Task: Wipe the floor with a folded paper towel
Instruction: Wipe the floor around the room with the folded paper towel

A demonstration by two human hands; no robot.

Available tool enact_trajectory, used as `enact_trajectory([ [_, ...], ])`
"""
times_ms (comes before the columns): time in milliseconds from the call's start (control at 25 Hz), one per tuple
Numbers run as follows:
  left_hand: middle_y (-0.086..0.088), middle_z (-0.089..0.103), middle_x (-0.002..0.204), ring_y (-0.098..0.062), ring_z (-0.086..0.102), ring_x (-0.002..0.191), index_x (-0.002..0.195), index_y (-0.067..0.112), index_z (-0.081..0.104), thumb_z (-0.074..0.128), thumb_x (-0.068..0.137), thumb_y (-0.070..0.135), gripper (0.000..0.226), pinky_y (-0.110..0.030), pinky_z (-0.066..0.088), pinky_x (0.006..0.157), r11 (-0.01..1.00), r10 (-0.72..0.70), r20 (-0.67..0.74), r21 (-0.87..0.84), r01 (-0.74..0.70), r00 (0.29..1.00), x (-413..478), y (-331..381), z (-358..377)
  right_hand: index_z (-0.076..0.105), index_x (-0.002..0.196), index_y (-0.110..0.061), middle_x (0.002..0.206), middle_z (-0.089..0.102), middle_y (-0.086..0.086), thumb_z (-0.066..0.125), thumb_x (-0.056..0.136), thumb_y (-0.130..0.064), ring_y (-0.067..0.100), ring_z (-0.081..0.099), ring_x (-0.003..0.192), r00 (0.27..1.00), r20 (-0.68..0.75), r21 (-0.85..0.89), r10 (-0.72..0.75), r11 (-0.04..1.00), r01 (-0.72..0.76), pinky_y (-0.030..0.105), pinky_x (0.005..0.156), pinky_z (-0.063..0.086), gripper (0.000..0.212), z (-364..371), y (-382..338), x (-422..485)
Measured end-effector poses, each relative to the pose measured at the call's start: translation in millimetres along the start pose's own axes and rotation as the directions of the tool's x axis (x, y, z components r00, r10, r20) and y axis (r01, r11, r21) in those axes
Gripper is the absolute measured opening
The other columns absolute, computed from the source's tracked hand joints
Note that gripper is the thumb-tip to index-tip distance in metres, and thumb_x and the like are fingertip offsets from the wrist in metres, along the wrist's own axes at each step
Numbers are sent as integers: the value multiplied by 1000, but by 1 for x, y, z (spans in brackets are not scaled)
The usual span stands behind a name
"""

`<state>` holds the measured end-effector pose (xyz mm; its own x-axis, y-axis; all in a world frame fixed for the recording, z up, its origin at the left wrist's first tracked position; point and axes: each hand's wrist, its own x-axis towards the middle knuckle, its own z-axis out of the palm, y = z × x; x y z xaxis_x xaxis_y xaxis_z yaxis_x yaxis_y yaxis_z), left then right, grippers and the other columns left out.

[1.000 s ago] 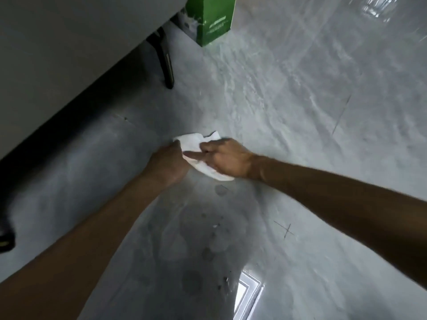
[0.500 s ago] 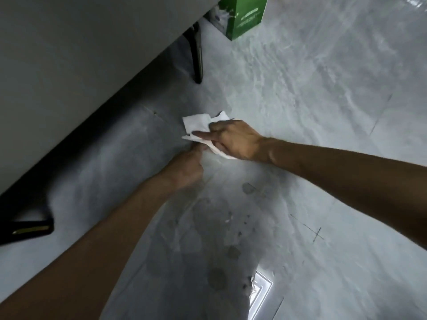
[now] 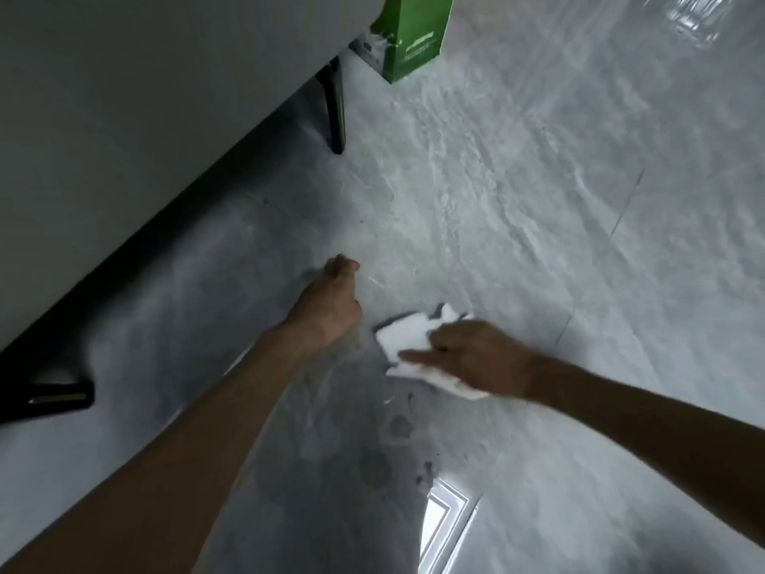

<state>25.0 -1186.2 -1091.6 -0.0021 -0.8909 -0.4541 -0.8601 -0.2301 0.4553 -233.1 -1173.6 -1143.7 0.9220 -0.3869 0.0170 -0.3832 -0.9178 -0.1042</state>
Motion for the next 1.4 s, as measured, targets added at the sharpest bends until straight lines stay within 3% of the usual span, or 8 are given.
enact_trajectory([
  [240, -14, 50, 138, -28, 52, 122, 143, 17, 35, 55, 89, 14, 58, -30, 40, 97, 998, -57, -55, 39, 59, 997, -47, -20, 3, 47, 141, -25, 108, 64, 17, 40, 100, -20, 36, 66, 85, 261, -75, 69, 962, 266, -961, 40, 68, 53, 42, -16, 21, 17],
  [440, -15, 52, 139, -29, 50, 127, 146, 14, 33, 53, 90, 16, 59, -31, 38, 104, 993, -121, -72, 6, 122, 990, -70, -37, -10, 58, 133, -24, 86, 66, 5, 56, 84, -15, 27, 65, 70, 999, 9, 82, -49, 995, 48, 34, 56, 53, 50, -8, -66, 91],
  [600, -12, 59, 133, -27, 58, 118, 143, 19, 40, 54, 91, 18, 54, -29, 43, 101, 997, -79, -77, 18, 81, 994, -96, -59, -14, 56, 135, -22, 109, 68, 14, 54, 93, -21, 32, 68, 94, 973, -88, -98, 211, 971, -219, 41, 77, 56, 43, -31, 44, 97],
  [760, -12, 54, 139, -26, 55, 122, 146, 17, 36, 51, 93, 18, 55, -26, 39, 100, 994, -104, -58, 23, 105, 993, -106, -80, -20, 50, 136, -20, 118, 61, 23, 31, 100, -27, 41, 60, 105, 335, -138, 150, 932, 354, -923, 47, 89, 48, 41, -35, 89, 148],
  [960, -11, 46, 145, -24, 47, 131, 144, 14, 37, 52, 92, 17, 55, -27, 33, 108, 988, -152, -47, -26, 150, 987, -112, -83, -16, 55, 134, -22, 100, 67, 12, 44, 97, -19, 34, 65, 83, 982, -4, 149, 189, 971, -186, 38, 61, 49, 39, -1, -55, 193],
  [1080, -13, 54, 137, -26, 53, 123, 139, 13, 43, 53, 91, 17, 49, -28, 39, 103, 992, -127, -86, -36, 125, 988, -105, -77, -14, 62, 126, -24, 97, 67, 9, 37, 96, -29, 31, 66, 83, 984, -50, 9, -173, 985, 174, 35, 62, 52, 39, -23, -11, 166],
  [1280, -13, 31, 153, -27, 37, 138, 149, 11, 26, 51, 93, 18, 62, -28, 29, 112, 993, -119, -17, 4, 119, 993, -111, -79, 2, 50, 137, -26, 121, 61, 18, 31, 101, -35, 40, 63, 101, 526, -134, 104, 840, 540, -835, 46, 85, 51, 42, -28, 71, 141],
  [1400, -19, 5, 159, -32, 7, 148, 152, 11, 6, 48, 95, 22, 72, -35, 14, 120, 987, -133, 17, 97, 130, 991, -108, -72, 10, 55, 135, -23, 102, 67, 12, 49, 96, -23, 30, 66, 86, 787, -181, 112, 590, 808, -579, 37, 72, 50, 39, 13, -20, 121],
])
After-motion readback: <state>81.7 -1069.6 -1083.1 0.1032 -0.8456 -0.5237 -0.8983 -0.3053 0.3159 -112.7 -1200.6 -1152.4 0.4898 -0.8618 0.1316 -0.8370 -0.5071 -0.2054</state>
